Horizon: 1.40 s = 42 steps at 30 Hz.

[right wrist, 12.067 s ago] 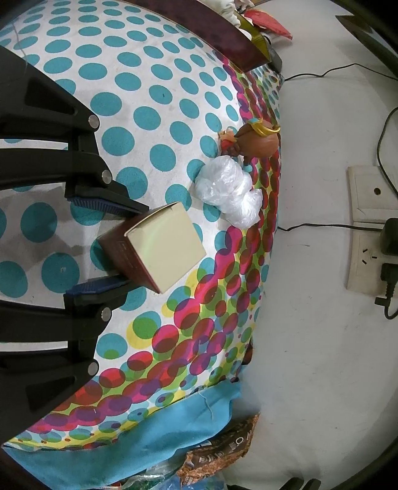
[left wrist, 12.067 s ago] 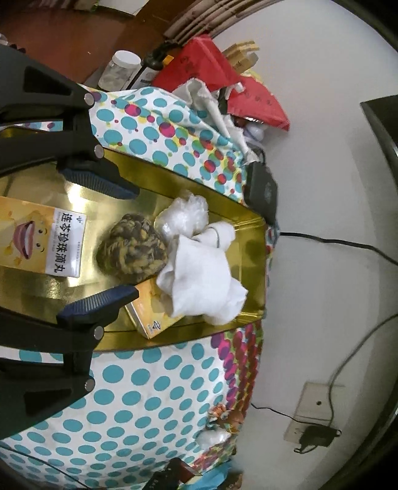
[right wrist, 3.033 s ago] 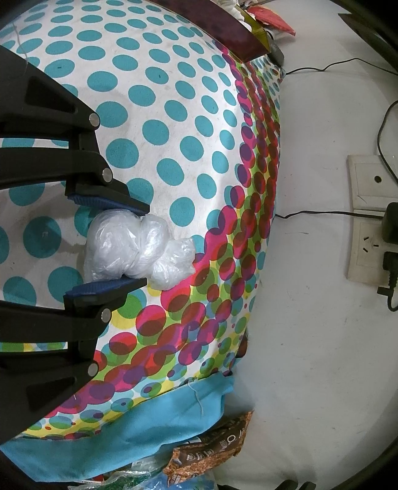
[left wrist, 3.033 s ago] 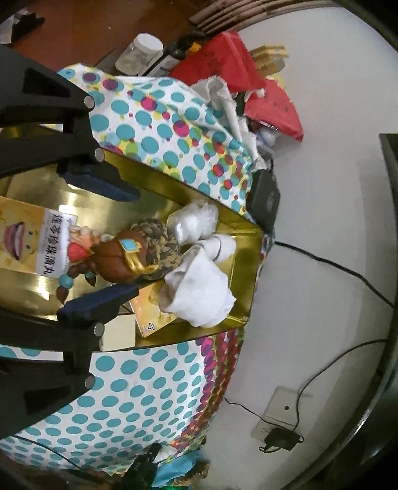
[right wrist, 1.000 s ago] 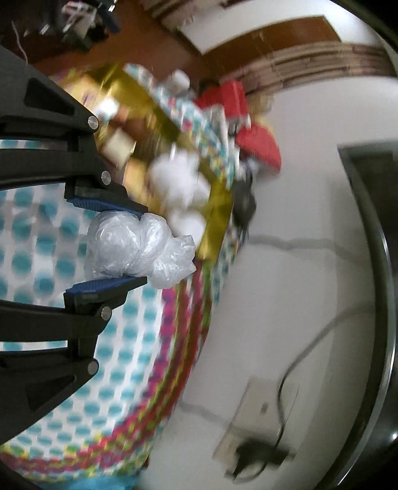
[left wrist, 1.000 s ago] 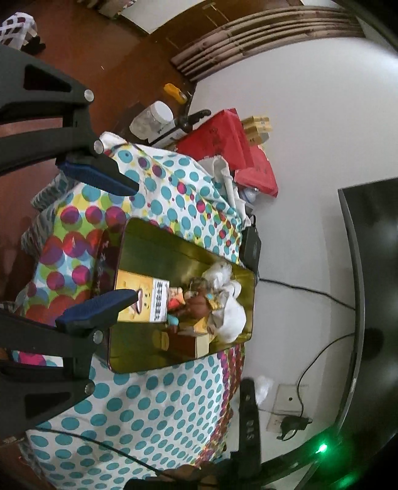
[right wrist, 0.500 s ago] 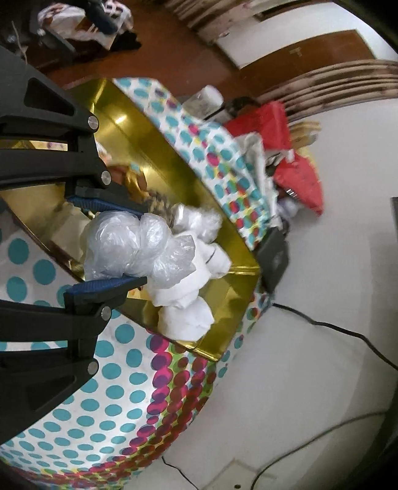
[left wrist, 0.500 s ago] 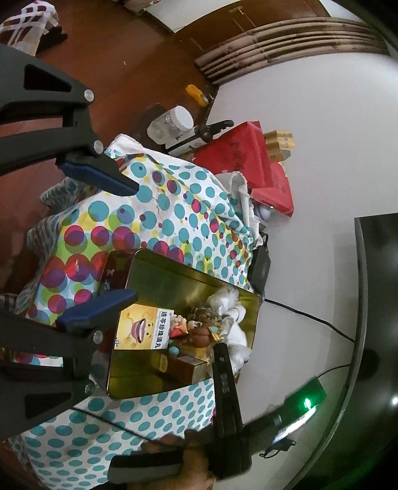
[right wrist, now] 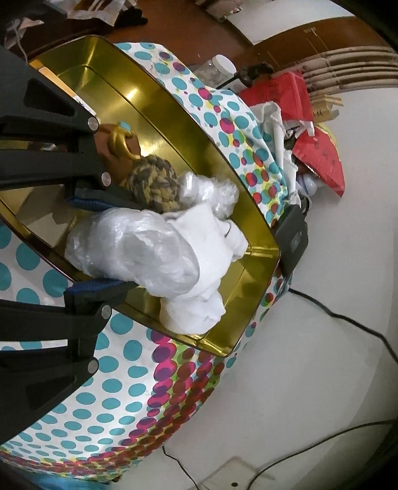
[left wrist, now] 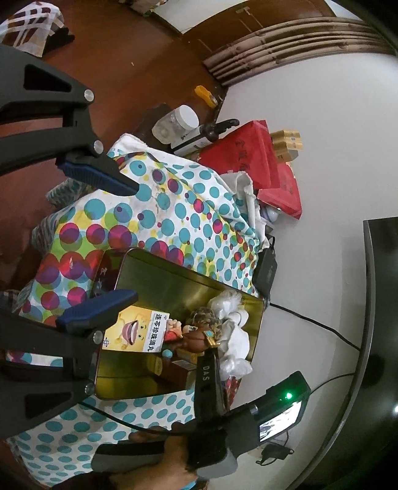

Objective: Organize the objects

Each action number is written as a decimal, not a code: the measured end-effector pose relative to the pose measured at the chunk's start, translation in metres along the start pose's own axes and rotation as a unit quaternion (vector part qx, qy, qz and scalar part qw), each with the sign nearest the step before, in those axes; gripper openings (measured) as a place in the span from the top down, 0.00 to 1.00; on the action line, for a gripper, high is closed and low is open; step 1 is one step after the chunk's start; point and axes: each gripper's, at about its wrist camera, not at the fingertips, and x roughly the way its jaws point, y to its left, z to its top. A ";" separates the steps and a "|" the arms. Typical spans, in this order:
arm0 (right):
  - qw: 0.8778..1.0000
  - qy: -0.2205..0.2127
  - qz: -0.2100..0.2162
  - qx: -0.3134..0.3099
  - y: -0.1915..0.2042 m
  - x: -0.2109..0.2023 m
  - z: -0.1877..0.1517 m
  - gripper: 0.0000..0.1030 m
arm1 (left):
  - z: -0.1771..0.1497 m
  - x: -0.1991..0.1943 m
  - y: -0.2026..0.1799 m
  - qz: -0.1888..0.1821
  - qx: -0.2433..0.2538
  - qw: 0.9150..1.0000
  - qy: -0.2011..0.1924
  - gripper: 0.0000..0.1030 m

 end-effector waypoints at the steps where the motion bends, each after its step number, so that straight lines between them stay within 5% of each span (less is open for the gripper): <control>1: 1.000 -0.002 0.000 -0.003 0.002 -0.002 0.000 0.66 | 0.000 0.000 0.000 0.001 -0.002 1.000 0.002 0.37; 6: 1.000 -0.008 0.005 -0.007 0.009 -0.011 0.002 0.62 | 0.002 -0.002 -0.002 0.001 0.000 1.000 0.004 0.37; 13: 0.999 -0.037 0.000 0.019 0.007 -0.037 0.000 0.24 | 0.006 -0.009 -0.004 0.008 0.002 1.000 0.002 0.37; 21: 0.996 -0.082 -0.024 0.017 0.011 -0.089 -0.011 0.05 | 0.009 -0.023 -0.012 0.014 0.013 1.000 -0.005 0.37; 29: 0.990 -0.079 -0.111 0.039 0.010 -0.140 -0.060 0.01 | 0.016 -0.041 -0.030 0.012 0.024 1.000 -0.015 0.24; 42: 0.988 -0.039 -0.100 0.113 0.004 -0.171 -0.130 0.01 | 0.016 -0.053 -0.059 -0.013 0.041 0.999 0.009 0.24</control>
